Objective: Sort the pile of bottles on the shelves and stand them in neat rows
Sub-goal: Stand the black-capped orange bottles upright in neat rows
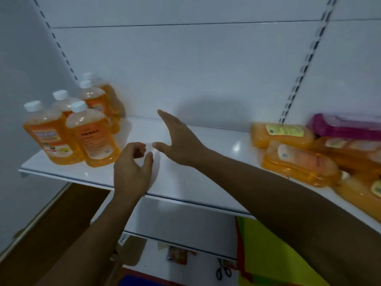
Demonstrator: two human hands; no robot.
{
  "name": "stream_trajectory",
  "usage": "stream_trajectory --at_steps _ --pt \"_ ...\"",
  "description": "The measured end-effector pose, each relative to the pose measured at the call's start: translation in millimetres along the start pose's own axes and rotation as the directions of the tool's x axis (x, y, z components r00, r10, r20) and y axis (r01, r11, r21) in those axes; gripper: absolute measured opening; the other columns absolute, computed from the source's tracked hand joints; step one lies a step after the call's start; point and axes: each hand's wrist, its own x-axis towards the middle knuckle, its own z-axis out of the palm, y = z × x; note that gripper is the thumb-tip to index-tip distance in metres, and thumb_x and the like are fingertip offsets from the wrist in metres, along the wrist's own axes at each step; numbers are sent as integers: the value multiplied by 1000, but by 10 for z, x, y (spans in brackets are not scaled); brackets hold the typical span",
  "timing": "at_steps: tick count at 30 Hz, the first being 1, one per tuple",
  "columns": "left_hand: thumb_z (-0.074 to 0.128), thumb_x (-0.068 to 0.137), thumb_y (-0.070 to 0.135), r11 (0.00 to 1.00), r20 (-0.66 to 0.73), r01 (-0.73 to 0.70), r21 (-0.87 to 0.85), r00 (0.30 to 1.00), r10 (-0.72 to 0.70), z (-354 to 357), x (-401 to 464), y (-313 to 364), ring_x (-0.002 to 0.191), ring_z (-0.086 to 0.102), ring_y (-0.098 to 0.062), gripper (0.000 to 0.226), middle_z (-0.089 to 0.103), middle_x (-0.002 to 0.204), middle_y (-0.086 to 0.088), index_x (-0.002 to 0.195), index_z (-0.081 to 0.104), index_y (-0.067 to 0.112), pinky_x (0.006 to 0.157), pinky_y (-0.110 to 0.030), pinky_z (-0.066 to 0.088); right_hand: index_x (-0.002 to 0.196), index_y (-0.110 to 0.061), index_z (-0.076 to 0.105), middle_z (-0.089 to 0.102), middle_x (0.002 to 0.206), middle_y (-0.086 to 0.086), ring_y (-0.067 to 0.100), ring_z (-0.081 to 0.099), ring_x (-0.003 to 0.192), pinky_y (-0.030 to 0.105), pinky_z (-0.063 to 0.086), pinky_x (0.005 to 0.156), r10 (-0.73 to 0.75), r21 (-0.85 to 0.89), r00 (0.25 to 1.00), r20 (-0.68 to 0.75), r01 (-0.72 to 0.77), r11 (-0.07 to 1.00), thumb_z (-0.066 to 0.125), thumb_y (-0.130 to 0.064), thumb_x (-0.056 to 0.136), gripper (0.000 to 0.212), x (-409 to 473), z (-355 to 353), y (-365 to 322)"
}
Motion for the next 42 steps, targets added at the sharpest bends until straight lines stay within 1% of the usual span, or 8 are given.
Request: stream_trajectory --at_steps 8,15,19,23,29,34,39,42 --pt "68 87 25 973 388 -148 -179 898 208 1178 -302 1135 100 59 -7 43 62 119 1 127 52 18 76 -11 41 148 -16 30 33 153 6 24 30 140 37 30 110 326 -310 940 -104 -342 887 64 -42 88 73 -1135 -1503 930" --pt "73 70 51 865 664 -461 -196 587 463 1860 -434 1654 139 31 -26 90 37 149 -5 145 35 20 111 -49 32 141 -18 37 48 137 6 24 48 121 40 46 98 459 -483 888 20 -394 782 69 -50 78 77 -1889 -2097 1267" --pt "76 72 51 839 779 -537 -86 488 393 2026 -398 1654 144 18 -25 102 9 160 -3 152 17 26 114 -47 28 150 -25 20 35 149 4 26 35 135 45 36 109 476 -583 873 105 -334 741 72 -51 76 94 -1964 -2017 1250" --pt "69 83 45 738 754 -674 -18 475 453 1994 -380 1559 129 45 -30 88 10 160 -1 152 16 28 103 -45 44 150 -26 18 36 150 3 25 34 136 43 35 110 450 -625 891 52 -323 711 71 -42 81 88 -1949 -1951 1231" --pt "61 90 40 720 789 -693 49 469 398 1677 -224 1417 132 43 -30 77 13 160 -4 152 16 25 106 -42 39 150 -29 20 35 150 -1 21 41 131 36 41 103 438 -470 890 128 -335 817 74 -44 79 90 -1844 -1924 1153" --pt "65 88 35 818 746 -571 70 574 337 1299 32 1050 139 34 -26 73 24 158 -4 150 27 23 113 -40 29 150 -25 23 41 147 3 23 45 129 36 41 102 457 -331 877 149 -392 859 76 -30 80 88 -1661 -1772 1162" --pt "69 85 34 921 646 -387 40 714 271 839 143 743 135 40 -22 71 41 149 -5 146 37 17 111 -30 29 132 -25 51 59 117 -3 11 57 96 21 47 77 299 -62 954 20 -297 953 81 -31 74 65 -1279 -1618 1000" --pt "68 80 51 977 585 -205 -62 786 202 550 124 636 122 52 -14 73 54 138 0 141 45 19 102 -27 37 117 -21 59 63 99 -4 9 60 81 19 47 68 235 151 968 -91 -220 964 80 -32 75 48 -944 -1546 737"
